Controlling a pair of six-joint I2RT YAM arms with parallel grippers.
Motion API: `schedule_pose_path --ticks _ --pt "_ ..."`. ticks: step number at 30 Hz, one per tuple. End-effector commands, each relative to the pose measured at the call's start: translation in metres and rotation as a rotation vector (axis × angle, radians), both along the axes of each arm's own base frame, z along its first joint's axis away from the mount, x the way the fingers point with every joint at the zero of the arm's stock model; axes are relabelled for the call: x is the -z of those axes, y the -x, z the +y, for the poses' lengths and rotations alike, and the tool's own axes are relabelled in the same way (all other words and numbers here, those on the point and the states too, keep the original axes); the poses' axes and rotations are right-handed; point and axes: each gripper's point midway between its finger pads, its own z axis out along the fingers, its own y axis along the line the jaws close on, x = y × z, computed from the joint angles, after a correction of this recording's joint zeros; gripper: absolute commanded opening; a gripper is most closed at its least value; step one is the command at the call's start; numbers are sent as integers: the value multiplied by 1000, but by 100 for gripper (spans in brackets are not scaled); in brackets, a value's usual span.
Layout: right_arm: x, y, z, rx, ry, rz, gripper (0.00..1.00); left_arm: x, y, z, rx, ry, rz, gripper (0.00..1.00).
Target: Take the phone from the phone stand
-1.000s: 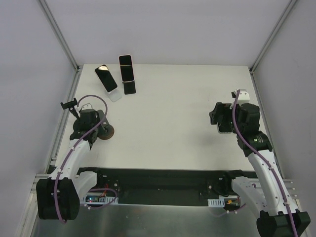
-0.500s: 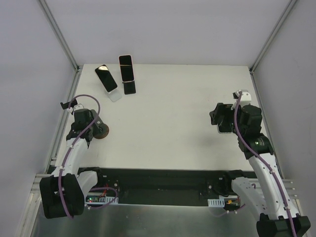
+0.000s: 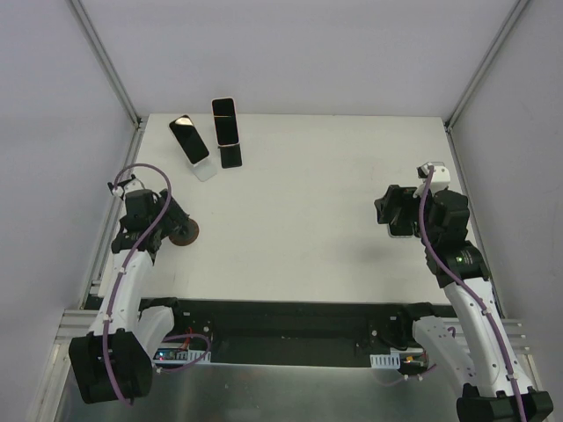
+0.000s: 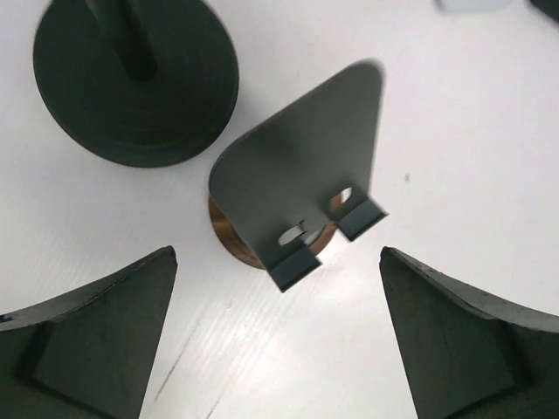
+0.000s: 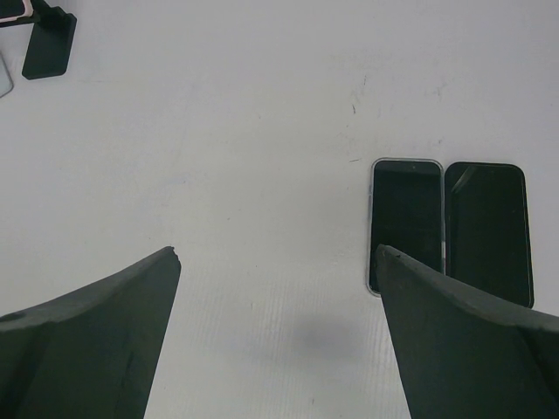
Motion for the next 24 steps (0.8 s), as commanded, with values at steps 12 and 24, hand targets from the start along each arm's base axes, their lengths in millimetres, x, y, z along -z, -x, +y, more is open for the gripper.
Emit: schedule_pose_path --ticks 12,24 --pt "-17 0 -6 21 18 -66 96 -152 -55 -11 16 -2 -269 99" --pt "-18 6 -12 32 37 -91 96 -159 -174 -8 71 -75 -219 99"
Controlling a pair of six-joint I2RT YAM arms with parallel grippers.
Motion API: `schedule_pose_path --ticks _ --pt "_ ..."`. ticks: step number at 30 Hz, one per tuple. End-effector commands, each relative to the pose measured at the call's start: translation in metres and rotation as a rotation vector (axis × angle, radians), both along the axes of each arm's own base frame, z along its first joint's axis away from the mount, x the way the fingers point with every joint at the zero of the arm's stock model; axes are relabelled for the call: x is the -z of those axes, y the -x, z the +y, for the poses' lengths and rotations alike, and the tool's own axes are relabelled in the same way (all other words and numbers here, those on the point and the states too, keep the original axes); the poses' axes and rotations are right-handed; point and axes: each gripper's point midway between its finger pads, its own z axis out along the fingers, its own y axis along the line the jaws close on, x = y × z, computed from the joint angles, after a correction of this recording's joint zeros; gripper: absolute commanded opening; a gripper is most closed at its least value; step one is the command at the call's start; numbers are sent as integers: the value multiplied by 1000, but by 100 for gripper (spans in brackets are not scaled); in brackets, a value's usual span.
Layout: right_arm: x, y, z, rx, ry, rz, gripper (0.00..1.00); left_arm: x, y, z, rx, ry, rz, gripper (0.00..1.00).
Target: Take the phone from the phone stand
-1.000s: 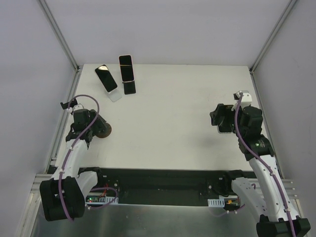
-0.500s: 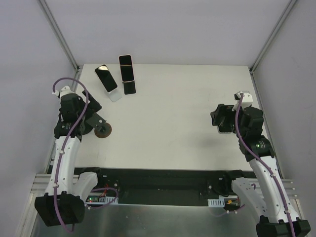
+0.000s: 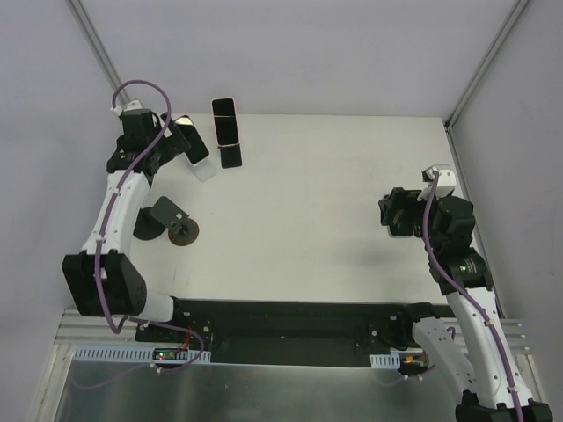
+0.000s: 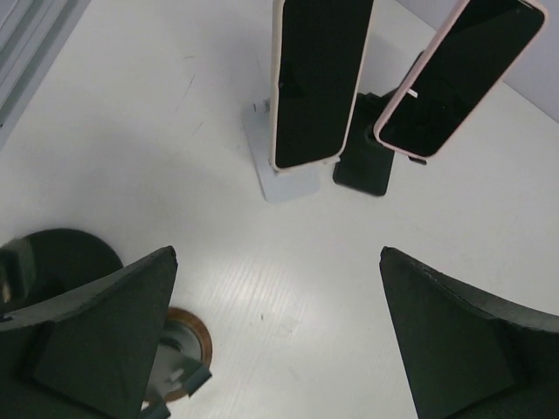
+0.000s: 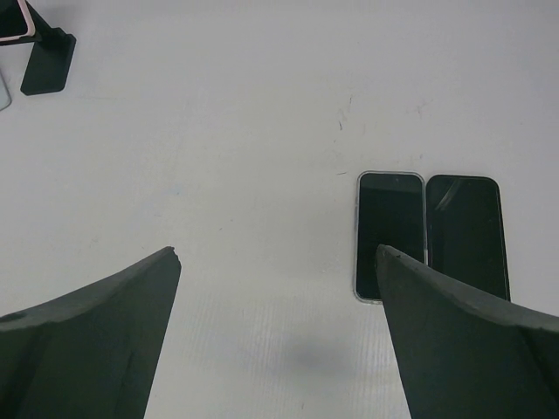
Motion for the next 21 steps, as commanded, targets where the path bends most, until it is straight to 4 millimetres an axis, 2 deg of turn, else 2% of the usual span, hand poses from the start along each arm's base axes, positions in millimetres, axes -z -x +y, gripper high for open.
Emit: schedule_pose_path --ticks 1,2,3,4,5,6,7,8,10,11,14,16,17,21 --pt "-6 2 -6 14 24 -38 96 -17 -49 4 -5 -44 -53 99" --pt "-6 3 -6 13 25 -37 96 -2 -61 5 -6 -39 -23 99" --pt "-6 3 -6 13 27 -39 96 -1 -69 5 -4 -36 -28 99" --pt "-5 3 -11 40 37 -37 96 -11 -82 5 -1 -40 -74 99" --pt "-5 4 -12 44 40 -36 96 -1 -94 5 8 -43 -69 99" --pt "-4 4 -12 40 39 -33 96 1 -101 5 15 -48 -79 99" --pt "-3 5 -11 37 40 -28 96 -7 -112 7 23 -65 -117 99" --pt "-2 6 -12 39 42 -25 96 5 -120 9 26 -75 -99 99" --pt "0 8 -11 33 48 -16 96 2 -132 12 38 -91 -113 99" --pt "0 8 -12 33 52 -12 96 13 -139 18 37 -87 -102 99" --pt "2 10 -14 31 72 -6 96 21 -154 25 69 -48 -126 98" --pt "3 9 -16 35 86 1 96 27 -159 26 102 -29 -142 94" --pt "4 9 -16 35 90 7 96 20 -164 18 161 -7 -188 92" --pt "8 6 -17 35 110 22 96 21 -169 17 278 20 -245 88"
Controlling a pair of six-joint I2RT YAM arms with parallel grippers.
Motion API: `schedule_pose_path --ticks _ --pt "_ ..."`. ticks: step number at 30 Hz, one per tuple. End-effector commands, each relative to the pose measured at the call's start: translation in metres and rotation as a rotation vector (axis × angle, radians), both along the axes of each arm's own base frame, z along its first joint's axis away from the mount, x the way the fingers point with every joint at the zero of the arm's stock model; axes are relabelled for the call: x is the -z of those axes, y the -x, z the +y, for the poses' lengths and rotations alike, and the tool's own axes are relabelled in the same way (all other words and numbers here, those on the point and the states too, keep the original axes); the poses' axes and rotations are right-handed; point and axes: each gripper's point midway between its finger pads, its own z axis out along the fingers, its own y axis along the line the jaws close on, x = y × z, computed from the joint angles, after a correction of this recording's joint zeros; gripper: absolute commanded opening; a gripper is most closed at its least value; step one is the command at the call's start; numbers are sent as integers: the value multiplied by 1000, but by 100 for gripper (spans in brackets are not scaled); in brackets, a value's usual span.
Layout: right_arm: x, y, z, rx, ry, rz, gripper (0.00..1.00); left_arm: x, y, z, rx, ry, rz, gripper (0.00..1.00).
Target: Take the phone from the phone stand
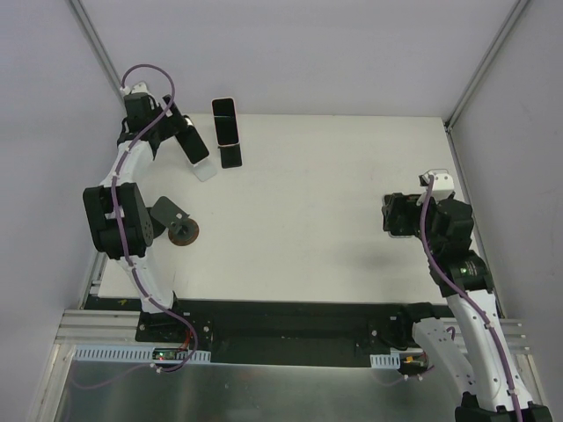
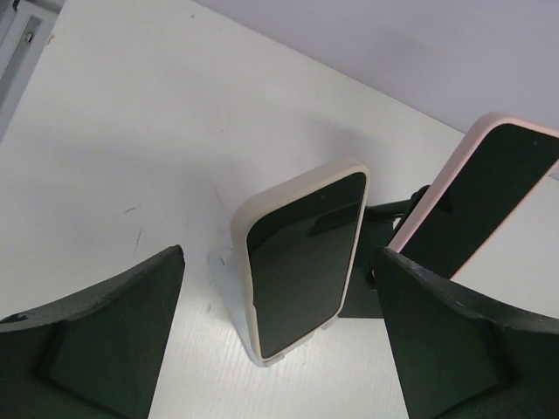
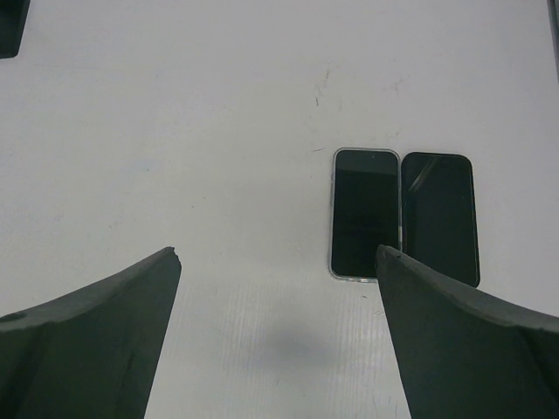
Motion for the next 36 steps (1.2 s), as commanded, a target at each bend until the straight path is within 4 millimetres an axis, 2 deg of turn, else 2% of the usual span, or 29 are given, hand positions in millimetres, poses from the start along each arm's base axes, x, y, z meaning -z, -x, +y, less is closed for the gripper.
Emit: schedule_pose_path --ticks 1,6,7,11,14,16,19,20,27,32,36 --pt "-4 -4 -5 9 37 -6 96 -31 -18 -12 198 15 -170 86" --pt "0 -8 -5 2 52 12 96 -27 -23 -15 305 60 -186 81" --pt "-1 -9 -4 0 51 12 96 -19 -25 -14 306 77 -171 80" --pt "0 -10 -3 -9 55 20 96 -8 -29 -16 341 105 -160 75" --pt "1 -11 -2 -14 61 24 96 -3 -31 -19 374 115 -159 70" --pt "3 -11 -2 -13 63 30 96 -2 -31 -22 396 129 -164 62" --pt "4 -12 -2 -13 64 35 96 -6 -31 -24 405 124 -179 44" --pt "4 -12 -2 -14 66 37 96 -9 -31 -25 410 122 -188 40" --pt "4 -13 -1 -25 64 39 96 -20 -24 -24 420 104 -218 26" --pt "3 -13 0 -28 63 37 96 -26 -18 -25 436 94 -239 22" --pt "1 -13 1 -29 61 30 96 -34 -12 -27 444 89 -260 16"
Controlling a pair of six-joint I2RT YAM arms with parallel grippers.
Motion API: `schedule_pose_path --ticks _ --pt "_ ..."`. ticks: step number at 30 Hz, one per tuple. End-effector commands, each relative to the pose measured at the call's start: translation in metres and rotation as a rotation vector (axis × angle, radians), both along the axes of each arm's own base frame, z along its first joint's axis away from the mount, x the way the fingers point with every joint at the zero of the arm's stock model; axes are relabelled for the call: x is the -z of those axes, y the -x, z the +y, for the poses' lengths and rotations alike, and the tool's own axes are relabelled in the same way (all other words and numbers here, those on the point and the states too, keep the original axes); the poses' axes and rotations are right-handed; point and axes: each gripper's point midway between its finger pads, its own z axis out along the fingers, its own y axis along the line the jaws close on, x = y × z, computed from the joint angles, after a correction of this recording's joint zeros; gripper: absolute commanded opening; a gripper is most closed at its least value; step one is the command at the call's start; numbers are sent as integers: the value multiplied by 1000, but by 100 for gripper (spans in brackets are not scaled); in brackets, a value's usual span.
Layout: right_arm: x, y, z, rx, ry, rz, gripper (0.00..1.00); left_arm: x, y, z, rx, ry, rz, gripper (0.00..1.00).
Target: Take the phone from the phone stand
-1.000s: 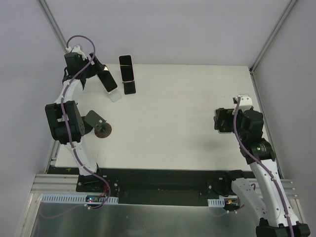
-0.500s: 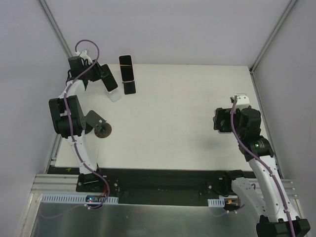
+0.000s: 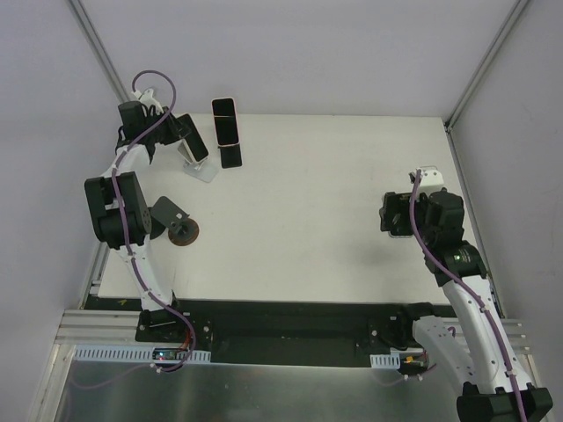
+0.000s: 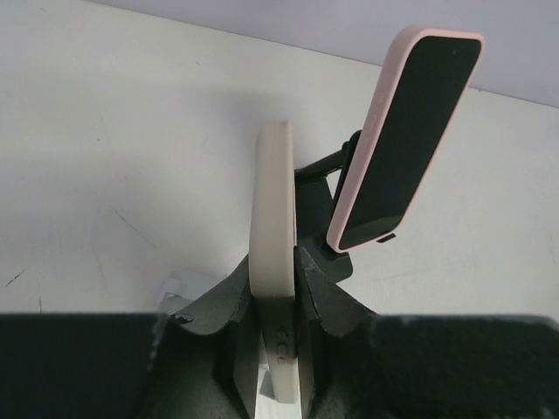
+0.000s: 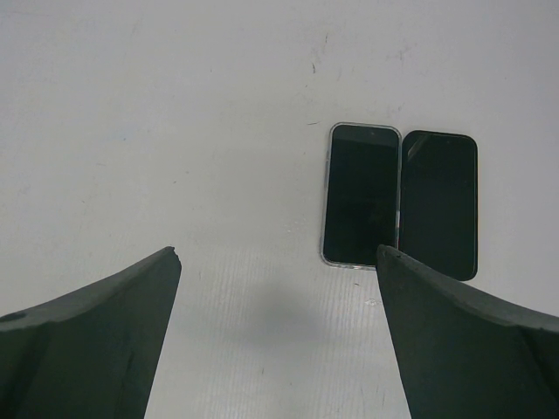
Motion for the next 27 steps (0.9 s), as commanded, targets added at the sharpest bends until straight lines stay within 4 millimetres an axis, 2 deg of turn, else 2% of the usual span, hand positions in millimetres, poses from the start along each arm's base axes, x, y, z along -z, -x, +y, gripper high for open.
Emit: schedule_pose_path --ticks 1,5,8,9,11,13,14,15,16,17,18,19,20,21,22,23,25,26,27 --pt "-23 -4 1 -10 -8 -61 96 -60 5 1 28 -48 -173 15" --pt "-27 -2 7 -42 -25 -67 96 -68 13 0 21 -52 -196 9" --pt "-33 -1 11 -59 -40 -77 96 -84 20 -1 17 -57 -227 6" --pt "-34 -1 12 -60 -45 -77 96 -97 25 -2 12 -56 -247 4" --pt "-36 -1 17 -82 -60 -78 96 -104 31 -4 7 -47 -252 0" --pt "-42 -1 22 -106 -80 -83 96 -122 40 -7 -2 -28 -275 0" --pt "-43 -1 29 -136 -98 -78 96 -123 46 -11 -1 -4 -264 0" --pt "-47 -1 32 -151 -109 -84 96 -134 53 -15 5 1 -281 0" --pt "-49 -1 36 -165 -129 -81 96 -138 57 -20 7 10 -282 0" --pt "-50 -1 42 -189 -147 -73 96 -134 63 -24 11 29 -267 0" --pt "-52 -1 47 -205 -161 -75 96 -147 72 -31 22 30 -291 0" --pt "-57 -1 49 -212 -177 -81 96 -147 77 -42 40 41 -285 0" --pt "-58 -2 54 -229 -190 -76 96 -140 85 -51 51 68 -259 0" --pt "-59 -1 59 -245 -198 -76 96 -144 93 -61 69 76 -263 0" --pt "-59 -3 62 -253 -205 -71 96 -142 100 -83 113 88 -255 0" --pt "-61 -4 67 -262 -220 -75 96 -130 107 -93 126 108 -222 0" --pt "-60 -5 76 -286 -232 -60 96 -131 121 -116 161 117 -220 0" --pt "-62 -5 81 -296 -242 -59 96 -122 130 -132 183 137 -189 0" --pt "-61 -3 89 -322 -245 -52 96 -124 140 -150 219 149 -188 0"
